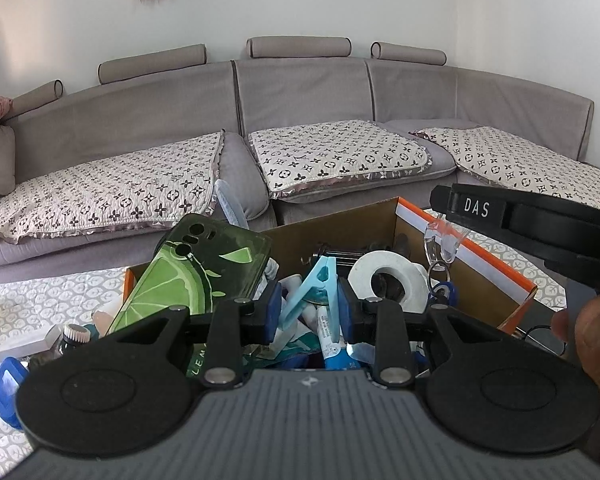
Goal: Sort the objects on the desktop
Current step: 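Lower the clothespin and clear plastic item into the orange box, then open the left gripper to drop the clothespin while the right gripper releases the clear item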
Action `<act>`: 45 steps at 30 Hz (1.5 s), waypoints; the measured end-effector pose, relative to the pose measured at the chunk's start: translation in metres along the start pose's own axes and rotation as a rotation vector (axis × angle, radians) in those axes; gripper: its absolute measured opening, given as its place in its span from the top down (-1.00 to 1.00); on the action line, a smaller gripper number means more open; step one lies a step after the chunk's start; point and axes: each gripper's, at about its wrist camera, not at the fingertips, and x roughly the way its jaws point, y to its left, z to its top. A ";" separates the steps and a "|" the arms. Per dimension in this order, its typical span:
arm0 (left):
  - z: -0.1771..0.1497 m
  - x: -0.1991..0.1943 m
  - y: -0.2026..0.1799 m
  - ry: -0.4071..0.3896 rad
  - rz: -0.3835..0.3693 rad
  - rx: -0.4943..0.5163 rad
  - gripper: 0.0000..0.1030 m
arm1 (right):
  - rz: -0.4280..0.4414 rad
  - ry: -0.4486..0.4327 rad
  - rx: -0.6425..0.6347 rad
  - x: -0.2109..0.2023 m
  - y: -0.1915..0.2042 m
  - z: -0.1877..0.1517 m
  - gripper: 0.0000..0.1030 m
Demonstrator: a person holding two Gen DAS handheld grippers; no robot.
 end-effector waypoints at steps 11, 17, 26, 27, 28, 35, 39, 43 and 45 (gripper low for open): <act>-0.001 0.002 0.000 0.006 -0.003 -0.007 0.42 | 0.001 0.008 -0.010 0.001 0.003 -0.002 0.76; -0.002 0.002 0.003 -0.007 0.010 -0.021 0.26 | -0.011 0.006 -0.022 0.002 0.004 -0.003 0.72; -0.003 -0.005 0.004 -0.057 -0.003 -0.015 -0.69 | -0.025 -0.015 -0.032 0.002 0.006 -0.003 0.34; -0.003 -0.006 0.003 -0.059 -0.006 -0.012 -0.78 | -0.025 -0.019 -0.035 0.002 0.007 -0.003 0.24; -0.003 -0.007 0.003 -0.067 -0.008 -0.009 -0.97 | -0.027 -0.025 -0.039 0.002 0.007 -0.003 -0.07; -0.004 -0.010 0.004 -0.080 -0.003 -0.028 -1.00 | -0.031 -0.079 -0.040 -0.008 0.007 0.001 -1.00; -0.004 -0.016 0.003 -0.087 -0.008 -0.018 -1.00 | -0.049 -0.096 -0.040 -0.014 0.006 0.003 -1.00; -0.003 -0.022 0.001 -0.091 -0.014 -0.005 -1.00 | -0.068 -0.111 -0.043 -0.021 0.004 0.004 -1.00; -0.003 -0.025 0.000 -0.096 -0.013 0.004 -1.00 | -0.078 -0.117 -0.046 -0.025 0.005 0.003 -1.00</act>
